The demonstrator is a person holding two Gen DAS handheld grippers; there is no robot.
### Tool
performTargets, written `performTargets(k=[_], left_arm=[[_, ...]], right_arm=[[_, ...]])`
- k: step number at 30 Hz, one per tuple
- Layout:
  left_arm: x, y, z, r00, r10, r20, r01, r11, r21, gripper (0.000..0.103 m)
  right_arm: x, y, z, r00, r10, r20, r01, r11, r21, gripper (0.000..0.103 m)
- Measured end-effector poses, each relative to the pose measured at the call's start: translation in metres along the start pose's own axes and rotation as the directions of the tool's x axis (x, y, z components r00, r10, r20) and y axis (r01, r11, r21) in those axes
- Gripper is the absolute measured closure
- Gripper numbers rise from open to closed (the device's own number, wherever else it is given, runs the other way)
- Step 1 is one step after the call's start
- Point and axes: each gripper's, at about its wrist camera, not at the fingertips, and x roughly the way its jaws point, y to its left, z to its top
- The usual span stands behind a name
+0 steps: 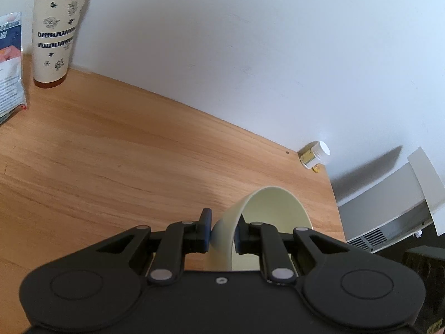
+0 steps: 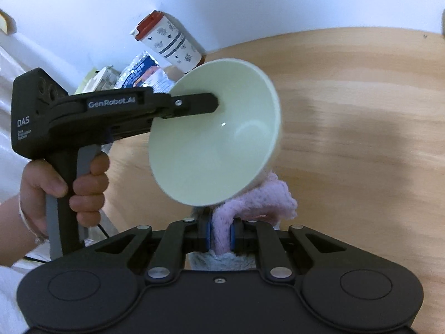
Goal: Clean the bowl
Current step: 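Rotate the bowl with the left gripper while the right gripper holds the cloth beneath it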
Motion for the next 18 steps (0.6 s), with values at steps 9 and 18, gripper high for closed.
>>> performTargets(k=[9, 18], left_arm=[[-0.002, -0.004, -0.005, 1.000, -0.006, 0.019, 0.006, 1.000, -0.005, 0.090], [-0.003, -0.001, -0.004, 1.000, -0.019, 0.014, 0.019, 1.000, 0.002, 0.090]], right_arm=[[0.022, 0.029, 0.007, 0.998, 0.064, 0.015, -0.064, 0.998, 0.013, 0.088], [0.029, 0.027, 0.007, 0.997, 0.042, 0.060, -0.047, 0.995, 0.086, 0.089]])
